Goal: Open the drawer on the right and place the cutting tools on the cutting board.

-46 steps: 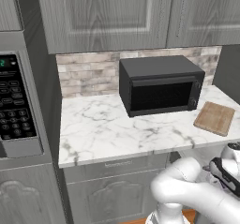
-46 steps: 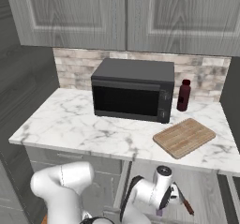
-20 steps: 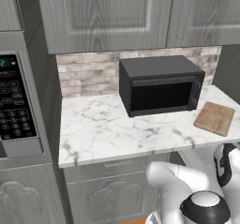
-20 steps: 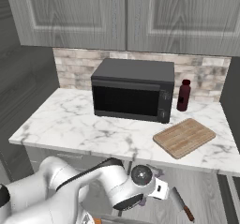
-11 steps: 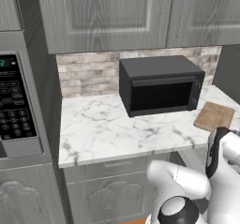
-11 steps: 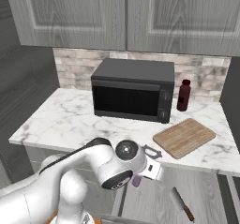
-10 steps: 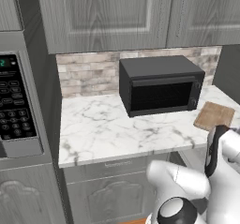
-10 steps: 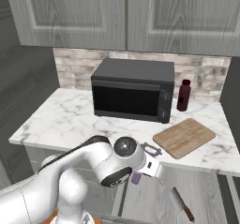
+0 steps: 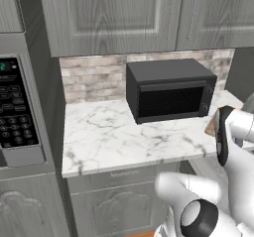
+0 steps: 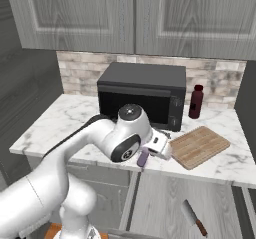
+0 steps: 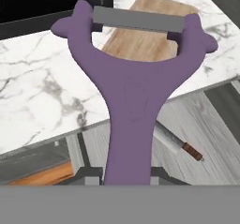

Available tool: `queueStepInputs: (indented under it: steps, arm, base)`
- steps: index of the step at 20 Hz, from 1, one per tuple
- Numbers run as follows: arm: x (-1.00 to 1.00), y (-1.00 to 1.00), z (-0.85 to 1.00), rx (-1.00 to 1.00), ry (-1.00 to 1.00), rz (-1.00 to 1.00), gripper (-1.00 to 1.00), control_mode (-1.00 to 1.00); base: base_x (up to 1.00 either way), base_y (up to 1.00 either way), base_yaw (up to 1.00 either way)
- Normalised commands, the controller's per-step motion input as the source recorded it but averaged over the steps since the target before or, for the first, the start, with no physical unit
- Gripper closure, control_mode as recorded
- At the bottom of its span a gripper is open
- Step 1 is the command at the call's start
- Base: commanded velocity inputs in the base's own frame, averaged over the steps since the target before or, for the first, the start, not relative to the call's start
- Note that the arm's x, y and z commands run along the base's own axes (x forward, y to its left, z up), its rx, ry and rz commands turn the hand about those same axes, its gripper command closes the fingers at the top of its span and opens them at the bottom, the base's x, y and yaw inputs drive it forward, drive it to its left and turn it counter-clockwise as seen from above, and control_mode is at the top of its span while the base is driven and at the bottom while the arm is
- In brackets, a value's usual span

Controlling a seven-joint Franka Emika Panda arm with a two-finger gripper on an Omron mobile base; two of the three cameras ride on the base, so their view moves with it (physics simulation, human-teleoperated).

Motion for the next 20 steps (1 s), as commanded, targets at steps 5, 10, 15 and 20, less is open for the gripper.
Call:
queueStepInputs:
  steps: [5, 10, 15, 20]
  arm:
    - [0.72, 0.0, 0.02, 0.0, 0.2, 0.0, 1.0, -1.0]
    - [0.77, -0.05, 0.0, 0.0, 0.16, -0.04, 1.0, -1.0]
    - [0.07, -0.17, 0.0, 0.02, 0.01, -0.02, 1.0, -1.0]
    - [0.0, -0.16, 0.0, 0.04, 0.0, -0.02, 1.0, -1.0]
  base:
    - [0.0, 0.0, 0.0]
    - [0.0, 0.0, 0.0]
    - [0.0, 0.0, 0.0]
    - [0.0, 0.0, 0.0]
